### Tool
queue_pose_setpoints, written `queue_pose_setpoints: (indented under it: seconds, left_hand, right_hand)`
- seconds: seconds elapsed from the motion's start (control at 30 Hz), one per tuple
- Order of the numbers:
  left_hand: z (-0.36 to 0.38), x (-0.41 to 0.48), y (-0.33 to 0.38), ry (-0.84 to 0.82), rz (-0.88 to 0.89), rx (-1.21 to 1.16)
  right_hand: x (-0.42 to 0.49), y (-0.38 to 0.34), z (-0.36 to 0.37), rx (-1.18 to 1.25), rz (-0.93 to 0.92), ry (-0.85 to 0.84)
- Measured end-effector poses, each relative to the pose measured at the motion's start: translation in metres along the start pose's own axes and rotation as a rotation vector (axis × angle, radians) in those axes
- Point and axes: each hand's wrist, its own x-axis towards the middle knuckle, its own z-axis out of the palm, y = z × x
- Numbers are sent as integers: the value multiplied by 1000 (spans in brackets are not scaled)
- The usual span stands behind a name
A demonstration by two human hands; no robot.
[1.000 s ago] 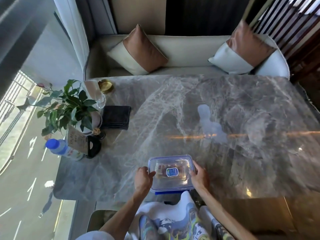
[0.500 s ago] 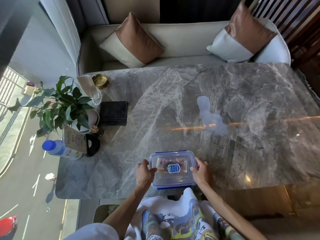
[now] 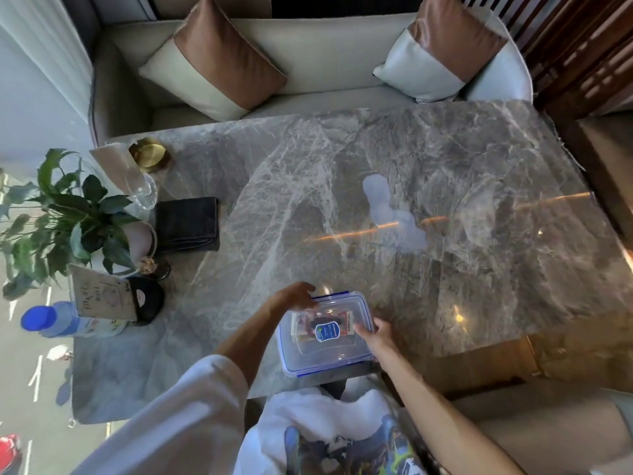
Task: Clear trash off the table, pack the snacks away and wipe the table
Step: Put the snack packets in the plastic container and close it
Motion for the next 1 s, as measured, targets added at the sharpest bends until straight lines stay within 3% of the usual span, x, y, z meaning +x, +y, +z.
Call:
queue_pose_setpoints:
  seconds: [0.23, 0.43, 0.6, 0.73, 0.8, 0.87, 1.0]
  left_hand:
    - [12, 0, -6, 287, 180, 289]
    - [44, -4, -14, 519, 206, 493]
    - [60, -23, -12, 602, 211, 481]
    - [95, -57, -26, 749, 402, 391]
    - [110, -69, -41, 689, 448, 369]
    - [120, -71, -56, 548, 369, 430]
    - [135, -68, -61, 446, 285, 645]
  right_hand:
    - [2, -2, -2, 25, 82, -9]
    - [-6, -7, -2, 43, 109, -10]
    - [-14, -6, -19, 140, 169, -126]
    - [-17, 13, -27, 351, 184, -236]
    - [-22, 19, -27, 409, 197, -302]
    - [-25, 21, -26, 396, 182, -302]
    - [-31, 22, -22, 198, 234, -308]
